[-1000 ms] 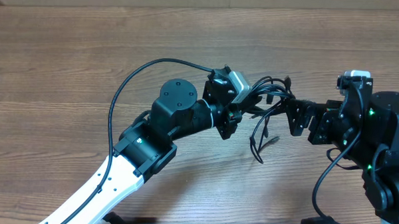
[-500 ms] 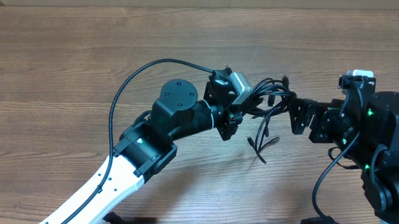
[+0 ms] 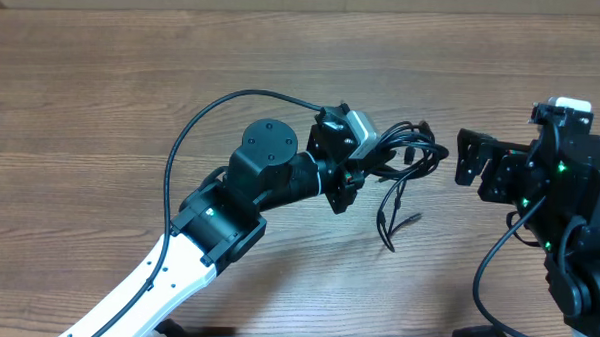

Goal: Untangle cables

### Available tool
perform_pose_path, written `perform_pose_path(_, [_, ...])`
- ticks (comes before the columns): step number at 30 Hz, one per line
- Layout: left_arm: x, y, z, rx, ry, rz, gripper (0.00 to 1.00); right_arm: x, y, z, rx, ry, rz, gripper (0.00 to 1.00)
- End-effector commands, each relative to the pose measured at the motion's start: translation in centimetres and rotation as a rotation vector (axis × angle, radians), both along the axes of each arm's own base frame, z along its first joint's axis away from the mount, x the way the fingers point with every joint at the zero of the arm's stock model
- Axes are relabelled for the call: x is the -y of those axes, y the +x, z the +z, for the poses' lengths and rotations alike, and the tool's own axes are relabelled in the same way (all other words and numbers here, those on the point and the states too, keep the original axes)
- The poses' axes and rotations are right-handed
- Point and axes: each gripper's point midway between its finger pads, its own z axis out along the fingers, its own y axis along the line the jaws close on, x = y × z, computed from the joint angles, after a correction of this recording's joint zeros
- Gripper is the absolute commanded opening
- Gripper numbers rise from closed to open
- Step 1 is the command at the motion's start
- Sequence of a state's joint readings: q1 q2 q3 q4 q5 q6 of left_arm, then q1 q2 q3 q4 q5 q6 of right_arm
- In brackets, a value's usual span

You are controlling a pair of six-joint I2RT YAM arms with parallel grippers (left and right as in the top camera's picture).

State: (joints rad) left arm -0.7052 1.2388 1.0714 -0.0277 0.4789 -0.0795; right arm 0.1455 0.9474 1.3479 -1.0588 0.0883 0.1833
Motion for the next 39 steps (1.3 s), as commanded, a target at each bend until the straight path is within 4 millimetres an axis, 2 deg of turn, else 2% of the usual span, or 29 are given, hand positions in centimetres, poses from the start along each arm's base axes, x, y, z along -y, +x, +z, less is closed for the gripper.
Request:
perform_pose_path(1, [-0.2, -0.6, 1.6, 0.018, -0.034, -0.01, 0.04, 0.1, -0.1, -0.1, -0.006, 0.002, -0.009, 1.0])
perform_pose_path(7, [-1.2, 1.5, 1.1, -0.05, -0.04, 0.14, 0.04, -2.2, -1.4, -1.3, -0.078, 0.083, 0.108, 1.0])
perform_pose_path(11, [-1.3, 1.6, 1.0, -0.067, -0.044, 0.146, 0.04, -3.8, -1.6, -0.9, -0.072, 0.121, 0.194, 1.0])
perform_pose_path(16, [-1.4, 1.7, 0.6, -0.106, -0.047, 0.167, 0.04, -4.7, -1.5, -0.4, -0.049, 0.138, 0.25, 1.0])
perform_pose_path(22, [-1.1, 1.2, 0.7, -0.12, -0.055, 0.13, 0.04, -4.5, -0.9, 0.3, -0.01, 0.123, 0.24, 1.0])
perform_pose_path(31, [-0.7, 0.3, 0.8, -0.128, -0.06, 0.074, 0.04, -2.3, 0.3, -0.1, -0.008, 0.048, 0.13, 1.0])
perform_pose_path(39, [-0.4, -0.4, 0.9, -0.131, -0.061, 0.03, 0.04, -3.0, 1.3, -1.2, -0.051, 0.062, 0.152, 0.99])
